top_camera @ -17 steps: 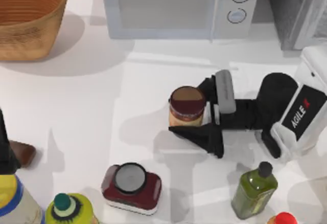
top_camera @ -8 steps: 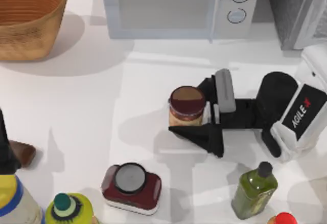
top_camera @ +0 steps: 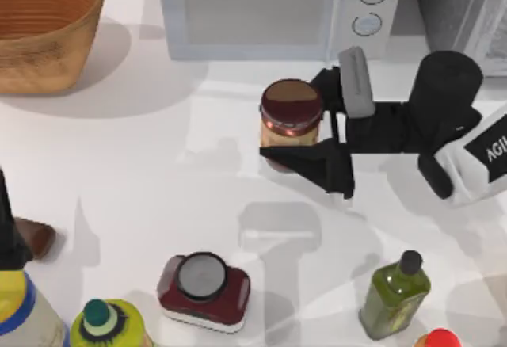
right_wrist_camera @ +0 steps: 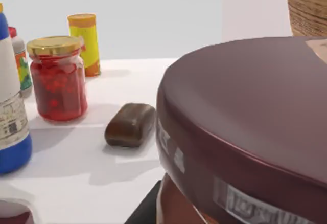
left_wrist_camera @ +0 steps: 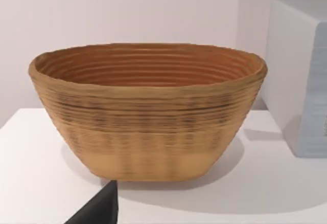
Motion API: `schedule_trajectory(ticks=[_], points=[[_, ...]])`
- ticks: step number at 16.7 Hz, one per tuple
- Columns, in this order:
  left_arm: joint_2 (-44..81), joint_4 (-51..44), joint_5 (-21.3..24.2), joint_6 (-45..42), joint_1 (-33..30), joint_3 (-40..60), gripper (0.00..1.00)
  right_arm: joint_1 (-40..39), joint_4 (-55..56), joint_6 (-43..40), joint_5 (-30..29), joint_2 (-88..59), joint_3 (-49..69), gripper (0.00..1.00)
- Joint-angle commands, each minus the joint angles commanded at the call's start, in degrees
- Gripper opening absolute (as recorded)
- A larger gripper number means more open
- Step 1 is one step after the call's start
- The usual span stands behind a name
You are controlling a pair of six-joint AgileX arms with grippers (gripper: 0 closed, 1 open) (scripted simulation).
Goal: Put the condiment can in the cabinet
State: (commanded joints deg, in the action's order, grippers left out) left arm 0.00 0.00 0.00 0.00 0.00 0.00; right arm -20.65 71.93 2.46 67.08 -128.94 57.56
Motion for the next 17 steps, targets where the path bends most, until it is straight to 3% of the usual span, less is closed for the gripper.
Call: schedule_trajectory(ticks=[5,12,17], points=[[0.0,0.0,0.0,0.0,0.0,0.0,1.0,-0.1,-9.1,0.0,0.2,11.1,-0.7,0.0],[0.0,0.0,0.0,0.0,0.0,0.0,1.0,0.0,-10.2,-0.1,0.2,12.4,-0.5,0.0],[0.0,0.0,0.0,0.0,0.0,0.0,1.0,3.1,-16.8,0.7,-4.7,21.5,-4.4,0.0]])
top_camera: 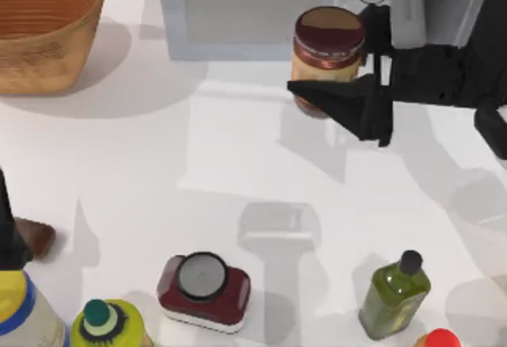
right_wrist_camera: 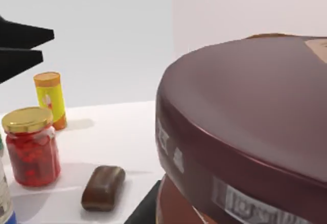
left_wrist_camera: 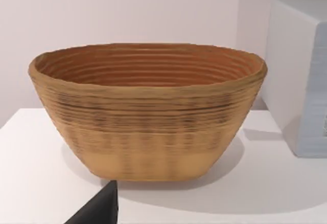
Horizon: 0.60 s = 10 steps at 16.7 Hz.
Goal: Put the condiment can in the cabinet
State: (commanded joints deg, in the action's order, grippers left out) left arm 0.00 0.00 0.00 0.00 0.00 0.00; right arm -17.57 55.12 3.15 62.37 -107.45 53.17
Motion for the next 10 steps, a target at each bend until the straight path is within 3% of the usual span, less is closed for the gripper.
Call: schedule_trajectory(ticks=[4,10], points=[[0.0,0.0,0.0,0.0,0.0,0.0,1.0,4.6,-10.9,0.7,-9.6,18.2,-7.4,0.0],[0.0,0.0,0.0,0.0,0.0,0.0,1.0,12.8,-30.4,0.8,-32.0,59.3,-24.2,0.0]])
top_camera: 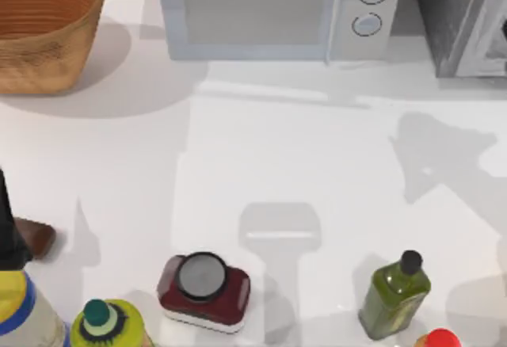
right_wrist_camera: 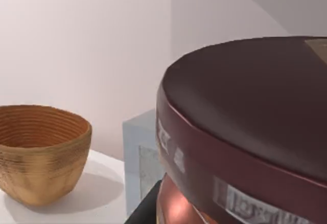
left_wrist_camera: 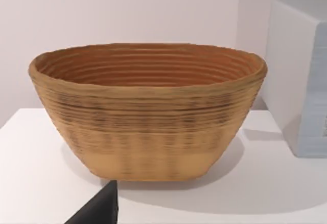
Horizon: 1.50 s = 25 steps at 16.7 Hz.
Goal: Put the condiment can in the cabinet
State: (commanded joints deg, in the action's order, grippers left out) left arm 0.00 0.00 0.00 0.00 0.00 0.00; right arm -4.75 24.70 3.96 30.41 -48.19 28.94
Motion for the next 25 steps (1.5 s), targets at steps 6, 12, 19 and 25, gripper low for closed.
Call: schedule_trajectory(ticks=[6,12,19,25], points=[[0.0,0.0,0.0,0.0,0.0,0.0,1.0,4.4,-16.9,-1.9,-20.6,34.5,-18.5,0.0],[0.0,0.0,0.0,0.0,0.0,0.0,1.0,4.8,-24.6,-3.9,-30.2,48.0,-28.7,0.0],[0.0,0.0,0.0,0.0,0.0,0.0,1.0,4.6,-25.0,-3.8,-30.4,47.3,-28.3,0.0],[0.0,0.0,0.0,0.0,0.0,0.0,1.0,2.6,-32.0,-3.3,-32.5,32.4,-12.1,0.0]])
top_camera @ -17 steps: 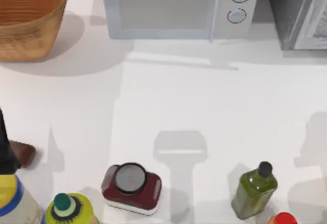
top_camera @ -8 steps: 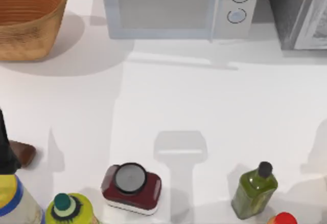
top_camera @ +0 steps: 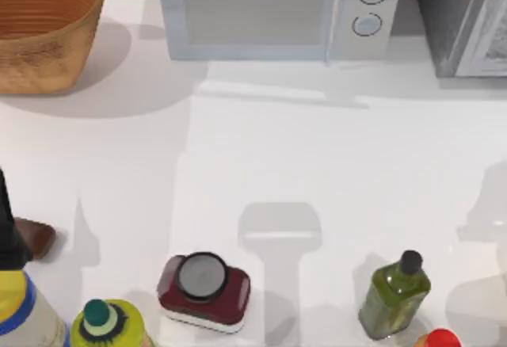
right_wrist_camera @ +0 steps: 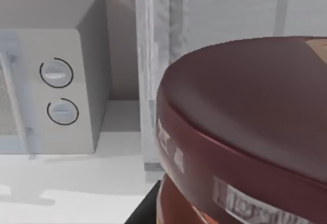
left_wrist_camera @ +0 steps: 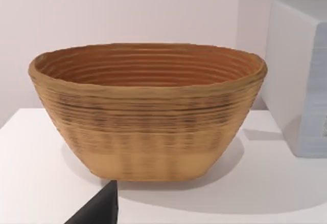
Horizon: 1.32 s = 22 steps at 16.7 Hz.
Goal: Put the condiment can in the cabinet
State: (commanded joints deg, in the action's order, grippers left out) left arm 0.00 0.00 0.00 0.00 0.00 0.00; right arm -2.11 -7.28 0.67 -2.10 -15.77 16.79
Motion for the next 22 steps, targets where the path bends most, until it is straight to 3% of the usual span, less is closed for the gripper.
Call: schedule_trajectory(ticks=[14,18,22], points=[[0.0,0.0,0.0,0.0,0.0,0.0,1.0,-7.5,-19.7,1.8,-7.6,-52.4,74.7,0.0],[0.0,0.0,0.0,0.0,0.0,0.0,1.0,-8.6,-21.9,0.8,-9.0,-60.0,87.1,0.0],[0.0,0.0,0.0,0.0,0.0,0.0,1.0,-8.9,-22.3,0.4,-9.4,-61.7,90.0,0.0]])
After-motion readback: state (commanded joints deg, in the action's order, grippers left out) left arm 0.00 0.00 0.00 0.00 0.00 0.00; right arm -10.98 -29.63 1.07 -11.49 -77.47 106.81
